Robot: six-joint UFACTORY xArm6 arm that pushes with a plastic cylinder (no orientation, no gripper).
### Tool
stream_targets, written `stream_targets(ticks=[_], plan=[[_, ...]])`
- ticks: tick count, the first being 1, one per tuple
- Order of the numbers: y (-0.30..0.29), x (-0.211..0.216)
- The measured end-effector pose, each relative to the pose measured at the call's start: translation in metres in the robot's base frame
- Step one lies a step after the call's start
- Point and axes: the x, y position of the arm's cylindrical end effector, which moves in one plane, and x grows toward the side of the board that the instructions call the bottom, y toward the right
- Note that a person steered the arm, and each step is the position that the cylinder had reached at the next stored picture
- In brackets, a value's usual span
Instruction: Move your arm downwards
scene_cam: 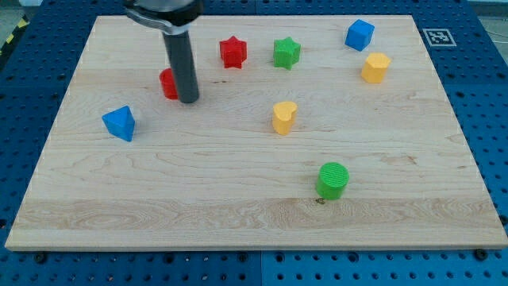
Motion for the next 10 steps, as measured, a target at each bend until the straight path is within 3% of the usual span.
stream_targets(ticks=[2, 4, 8, 10], plan=[[-0.025, -0.021], [0.048, 0.024], [0.095, 0.072], [0.107, 0.122]])
